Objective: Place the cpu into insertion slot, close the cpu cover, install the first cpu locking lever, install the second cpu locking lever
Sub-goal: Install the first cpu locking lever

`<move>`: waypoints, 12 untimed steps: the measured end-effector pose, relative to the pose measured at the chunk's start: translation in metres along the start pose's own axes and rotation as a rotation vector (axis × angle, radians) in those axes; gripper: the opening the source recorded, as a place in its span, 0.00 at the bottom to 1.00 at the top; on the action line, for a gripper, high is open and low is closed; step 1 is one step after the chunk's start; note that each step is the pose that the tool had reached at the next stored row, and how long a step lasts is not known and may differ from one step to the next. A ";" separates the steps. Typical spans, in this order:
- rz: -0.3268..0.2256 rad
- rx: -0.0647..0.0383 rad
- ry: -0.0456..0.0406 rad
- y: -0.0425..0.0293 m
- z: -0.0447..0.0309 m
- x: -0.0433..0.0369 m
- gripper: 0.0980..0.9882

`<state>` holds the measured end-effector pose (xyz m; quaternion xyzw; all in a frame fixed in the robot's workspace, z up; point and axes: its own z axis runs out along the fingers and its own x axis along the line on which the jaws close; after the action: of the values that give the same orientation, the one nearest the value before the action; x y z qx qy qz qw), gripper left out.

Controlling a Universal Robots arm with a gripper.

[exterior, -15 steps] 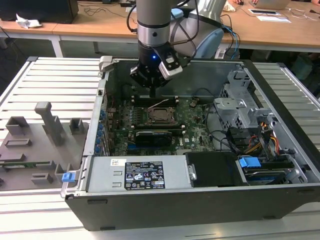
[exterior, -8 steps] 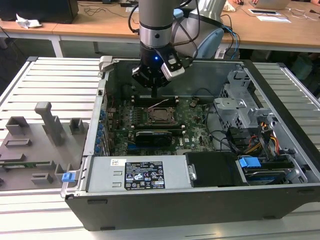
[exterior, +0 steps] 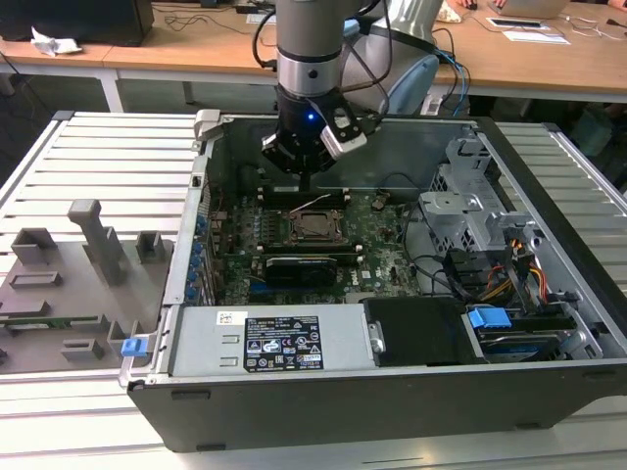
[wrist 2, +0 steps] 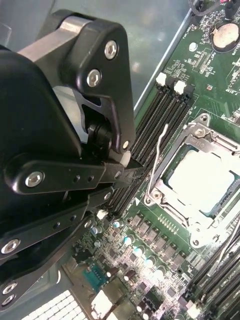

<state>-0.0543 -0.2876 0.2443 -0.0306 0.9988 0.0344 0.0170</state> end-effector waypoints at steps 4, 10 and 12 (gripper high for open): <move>-0.002 0.000 0.0002 -0.0006 0.0104 -0.0018 0.01; -0.058 -0.002 0.0042 -0.0004 0.0141 -0.0071 0.01; -0.058 -0.002 0.0042 -0.0003 0.0148 -0.0093 0.01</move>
<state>-0.0446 -0.2864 0.2299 -0.0596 0.9975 0.0348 0.0158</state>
